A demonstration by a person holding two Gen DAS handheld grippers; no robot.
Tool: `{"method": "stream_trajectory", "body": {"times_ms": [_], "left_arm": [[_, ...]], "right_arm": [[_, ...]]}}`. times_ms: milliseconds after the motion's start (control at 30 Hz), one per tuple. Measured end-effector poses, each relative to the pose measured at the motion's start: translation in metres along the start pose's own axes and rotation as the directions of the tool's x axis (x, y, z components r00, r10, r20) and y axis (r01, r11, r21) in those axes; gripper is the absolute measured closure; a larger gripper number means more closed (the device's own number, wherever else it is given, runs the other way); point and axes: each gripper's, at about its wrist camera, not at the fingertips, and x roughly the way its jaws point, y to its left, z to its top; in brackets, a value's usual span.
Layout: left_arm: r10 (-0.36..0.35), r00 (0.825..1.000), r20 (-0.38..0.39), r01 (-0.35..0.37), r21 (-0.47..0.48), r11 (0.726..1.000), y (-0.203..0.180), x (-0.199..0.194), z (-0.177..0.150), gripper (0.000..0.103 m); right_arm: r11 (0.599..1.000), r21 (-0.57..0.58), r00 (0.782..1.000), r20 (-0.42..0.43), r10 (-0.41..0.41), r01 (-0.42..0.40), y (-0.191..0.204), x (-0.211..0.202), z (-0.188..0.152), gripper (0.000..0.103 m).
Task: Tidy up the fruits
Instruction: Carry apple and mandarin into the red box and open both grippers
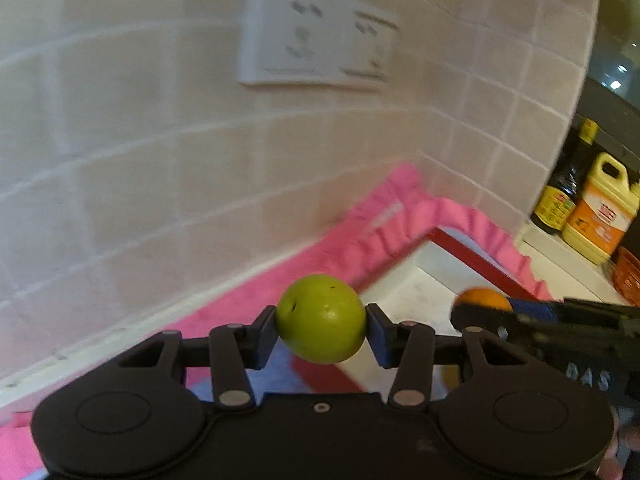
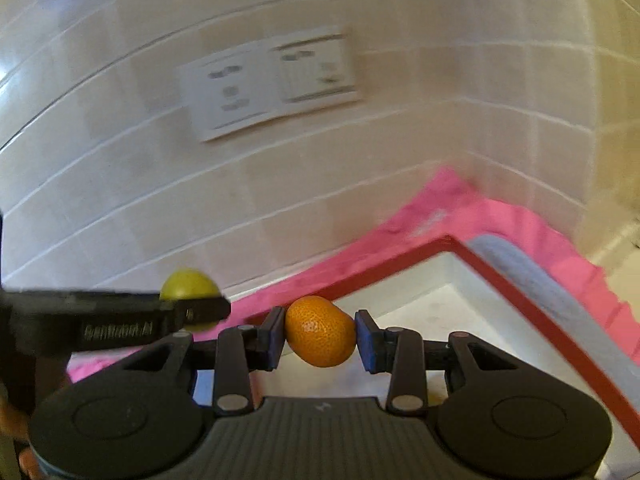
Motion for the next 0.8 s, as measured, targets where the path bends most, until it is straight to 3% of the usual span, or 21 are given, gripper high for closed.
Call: {"method": "stream_trajectory", "body": {"times_ms": [267,533,600,633,733,800], "left_arm": [[-0.070,0.994,-0.084,0.073,0.035,0.997,-0.033,0.045,-0.010,0.047],[-0.100,0.983,-0.156,0.106,0.028,0.994,-0.043,0.066,-0.016,0.046],[-0.094,0.980,-0.173,0.102,0.036,0.994,-0.044,0.067,-0.015,0.035],[-0.085,0.983,-0.164,0.093,0.042,0.995,-0.044,0.065,-0.015,0.024],[-0.070,0.987,-0.146,0.077,0.047,0.996,-0.041,0.058,-0.009,0.023],[-0.056,0.988,-0.143,0.063,0.044,0.997,-0.038,0.053,-0.005,0.023]], "right_arm": [[0.991,0.100,0.994,-0.075,-0.082,0.089,-0.053,0.024,-0.008,0.064],[0.972,0.206,0.987,-0.139,-0.086,0.114,-0.076,0.040,-0.016,0.062],[0.972,0.204,0.986,-0.144,-0.085,0.114,-0.075,0.042,-0.016,0.060],[0.972,0.205,0.987,-0.137,-0.088,0.115,-0.074,0.041,-0.016,0.055],[0.966,0.226,0.990,-0.096,-0.105,0.124,-0.073,0.031,-0.015,0.037],[0.966,0.228,0.991,-0.078,-0.109,0.124,-0.070,0.025,-0.012,0.037]]}}
